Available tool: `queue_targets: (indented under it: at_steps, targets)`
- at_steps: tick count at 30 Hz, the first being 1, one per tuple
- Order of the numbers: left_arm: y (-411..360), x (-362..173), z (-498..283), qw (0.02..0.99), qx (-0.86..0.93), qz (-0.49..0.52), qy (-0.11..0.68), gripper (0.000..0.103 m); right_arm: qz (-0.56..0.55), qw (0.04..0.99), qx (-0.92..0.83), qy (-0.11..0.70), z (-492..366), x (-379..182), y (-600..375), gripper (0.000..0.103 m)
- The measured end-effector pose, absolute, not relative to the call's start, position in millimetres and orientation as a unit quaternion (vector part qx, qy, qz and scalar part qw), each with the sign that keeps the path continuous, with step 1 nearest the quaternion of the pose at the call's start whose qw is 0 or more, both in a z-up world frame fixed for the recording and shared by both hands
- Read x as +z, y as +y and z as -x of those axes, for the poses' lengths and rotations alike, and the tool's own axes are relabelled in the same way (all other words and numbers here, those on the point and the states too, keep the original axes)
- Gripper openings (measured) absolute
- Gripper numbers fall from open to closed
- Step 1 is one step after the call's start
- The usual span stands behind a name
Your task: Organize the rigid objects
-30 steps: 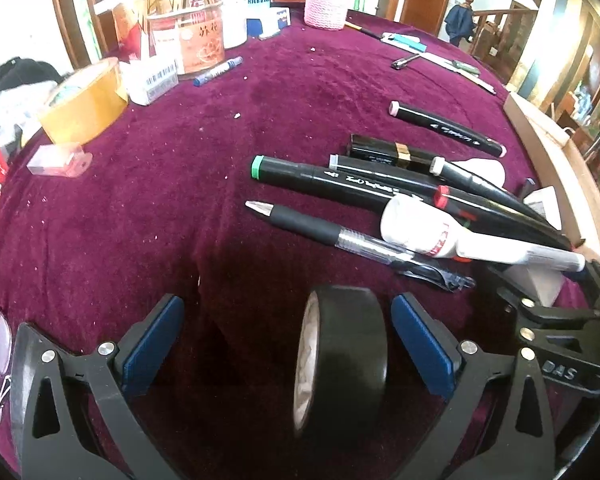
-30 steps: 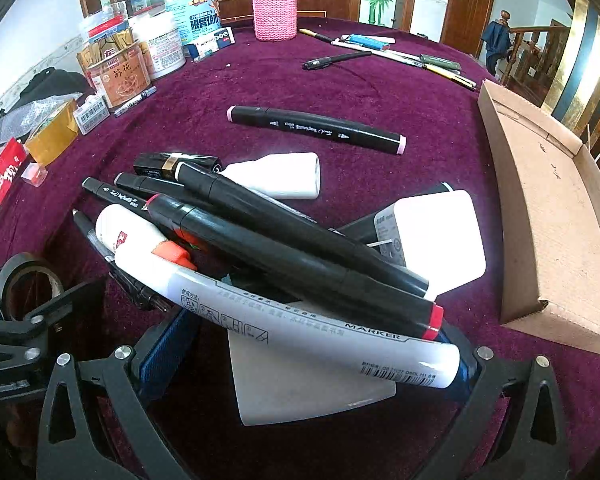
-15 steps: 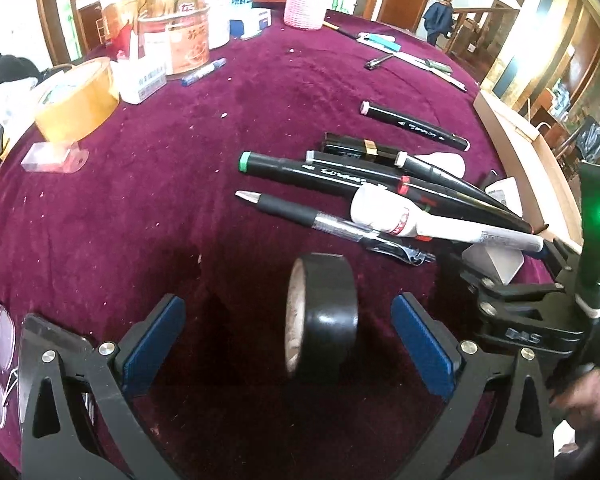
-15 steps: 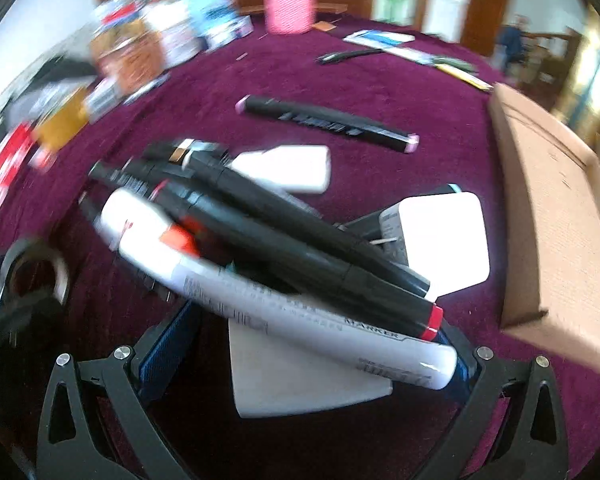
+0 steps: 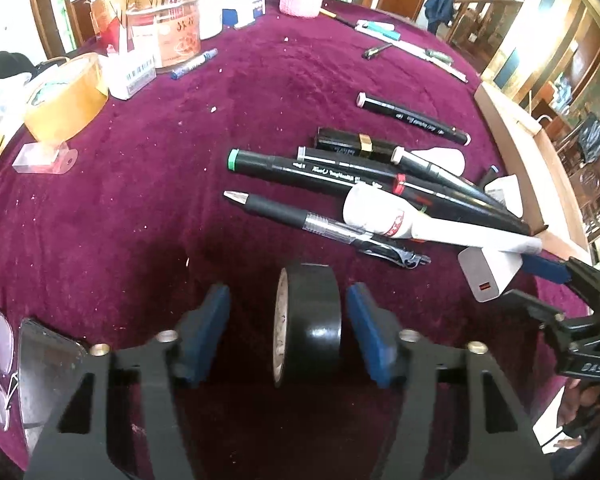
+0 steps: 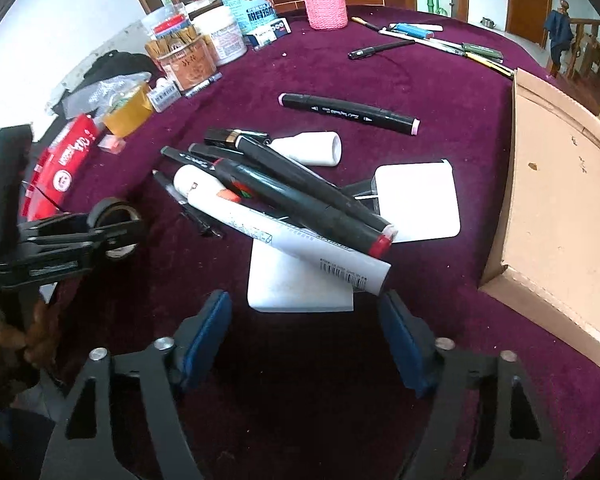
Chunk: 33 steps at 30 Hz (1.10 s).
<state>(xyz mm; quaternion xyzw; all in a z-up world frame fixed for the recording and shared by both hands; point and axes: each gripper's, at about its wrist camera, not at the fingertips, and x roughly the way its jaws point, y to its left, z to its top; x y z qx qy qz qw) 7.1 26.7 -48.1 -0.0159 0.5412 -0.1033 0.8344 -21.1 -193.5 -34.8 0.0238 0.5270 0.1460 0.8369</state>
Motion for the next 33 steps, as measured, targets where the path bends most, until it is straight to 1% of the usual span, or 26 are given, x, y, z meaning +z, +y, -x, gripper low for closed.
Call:
queue_targets:
  at_steps: [1,3,7,8,9,10,12,13,14,15,21,29,33]
  targets:
    - [25.4,-50.2,-7.7,0.832,-0.107,0.016,0.545,0.052,-0.023,0.835,0.146,0.529,20.8,-34.5,-193.9,0.069]
    - [23.3,-51.5,-7.6,0.833,-0.104,0.012,0.544,0.050,-0.021,0.835,0.146,0.530,19.6,-32.8,-194.8,0.069]
    - [16.7,-52.7,-7.4,0.834,-0.102,-0.006,0.542,0.030,-0.022,0.827,0.152,0.541,11.3,-35.9,-190.5,0.070]
    - [16.2,-52.6,-7.3,0.835,-0.102,-0.010,0.541,0.027,-0.017,0.826,0.152,0.543,9.3,-37.5,-187.7,0.070]
    - [16.7,-52.2,-6.9,0.835,-0.103,-0.009,0.541,0.019,-0.009,0.824,0.150,0.546,6.4,-39.8,-184.4,0.070]
    - [18.3,-52.2,-7.3,0.834,-0.104,-0.004,0.542,0.017,-0.004,0.822,0.148,0.550,3.5,-42.2,-181.7,0.070]
    - [20.2,-51.8,-7.4,0.833,-0.105,0.001,0.542,0.017,0.002,0.815,0.141,0.562,-2.7,-47.7,-177.1,0.070]
    - [20.4,-51.6,-7.0,0.834,-0.105,0.001,0.542,0.017,0.003,0.815,0.139,0.562,-4.5,-48.7,-175.5,0.068]
    - [20.2,-51.5,-6.3,0.834,-0.105,-0.001,0.542,0.017,0.009,0.816,0.135,0.562,-5.6,-49.4,-173.5,0.059]
    - [19.4,-51.4,-5.9,0.834,-0.105,-0.003,0.541,0.016,0.017,0.816,0.130,0.563,-5.9,-49.3,-173.1,0.058]
    - [20.3,-48.6,-5.9,0.835,-0.108,0.004,0.539,0.015,0.003,0.804,0.153,0.574,1.8,-43.9,-176.3,0.057]
    - [13.9,-30.3,-3.3,0.844,-0.133,0.009,0.519,0.015,-0.026,0.811,0.181,0.555,20.6,-23.4,-189.9,0.054]
    - [8.9,-25.5,-4.0,0.846,-0.139,0.010,0.515,0.015,-0.035,0.809,0.186,0.556,23.5,-23.9,-192.6,0.054]
